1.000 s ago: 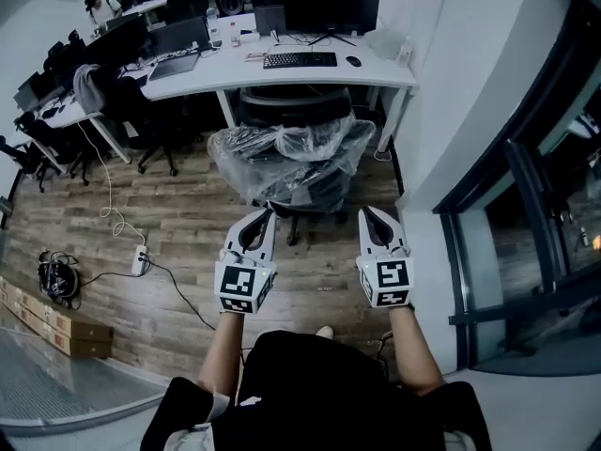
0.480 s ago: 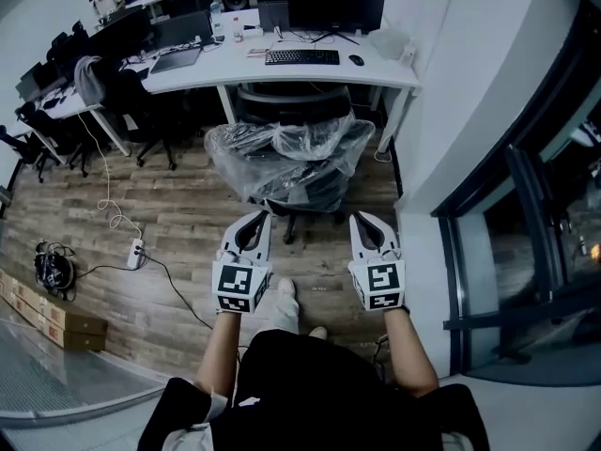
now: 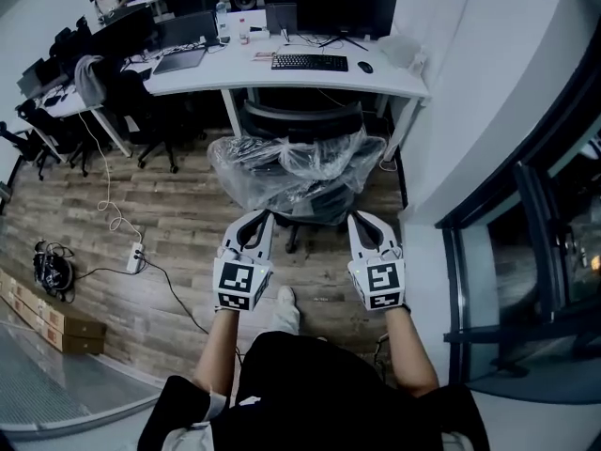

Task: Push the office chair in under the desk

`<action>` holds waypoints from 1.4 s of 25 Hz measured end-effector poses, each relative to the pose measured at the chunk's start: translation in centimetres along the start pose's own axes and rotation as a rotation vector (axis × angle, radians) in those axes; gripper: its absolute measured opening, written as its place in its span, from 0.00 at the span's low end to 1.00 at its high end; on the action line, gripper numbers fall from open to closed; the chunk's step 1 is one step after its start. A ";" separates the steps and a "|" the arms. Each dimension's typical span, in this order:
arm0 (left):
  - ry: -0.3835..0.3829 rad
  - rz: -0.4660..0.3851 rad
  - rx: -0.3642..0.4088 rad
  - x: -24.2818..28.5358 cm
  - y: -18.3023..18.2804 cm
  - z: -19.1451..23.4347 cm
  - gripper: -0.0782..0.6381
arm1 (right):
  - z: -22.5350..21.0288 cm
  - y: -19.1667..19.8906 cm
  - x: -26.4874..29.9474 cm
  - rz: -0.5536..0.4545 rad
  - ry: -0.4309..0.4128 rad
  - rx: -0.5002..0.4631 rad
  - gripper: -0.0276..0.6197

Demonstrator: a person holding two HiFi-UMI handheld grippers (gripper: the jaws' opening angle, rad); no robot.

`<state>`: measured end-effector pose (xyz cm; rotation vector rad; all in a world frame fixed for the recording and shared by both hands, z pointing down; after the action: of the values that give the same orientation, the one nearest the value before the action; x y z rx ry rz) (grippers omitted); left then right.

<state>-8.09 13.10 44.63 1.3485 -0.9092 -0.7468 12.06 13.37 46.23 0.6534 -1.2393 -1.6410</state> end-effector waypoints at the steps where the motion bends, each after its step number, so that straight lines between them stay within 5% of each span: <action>1: -0.001 0.004 -0.002 0.6 -0.1 0.5 0.13 | -0.2 0.1 0.8 0.001 -0.002 -0.001 0.08; 16: -0.001 -0.018 -0.011 9.1 -2.0 7.4 0.13 | -3.6 -1.0 11.0 0.031 -0.008 -0.025 0.08; 35: 0.142 -0.014 -0.008 15.6 -2.1 13.0 0.13 | -3.3 -1.8 19.1 0.080 0.051 -0.026 0.08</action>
<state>-11.97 -6.88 44.20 1.3838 -0.7837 -0.6557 6.34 -5.24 45.69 0.6184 -1.1907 -1.5633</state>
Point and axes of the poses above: the fingertips, and each gripper's own axes: x forward along the fingers, z to its left, y out of its underside, the point moved 3 cm from there along -x, backward along the fingers, and after that the axes turned 8 degrees about -x, right-handed, at the moved point
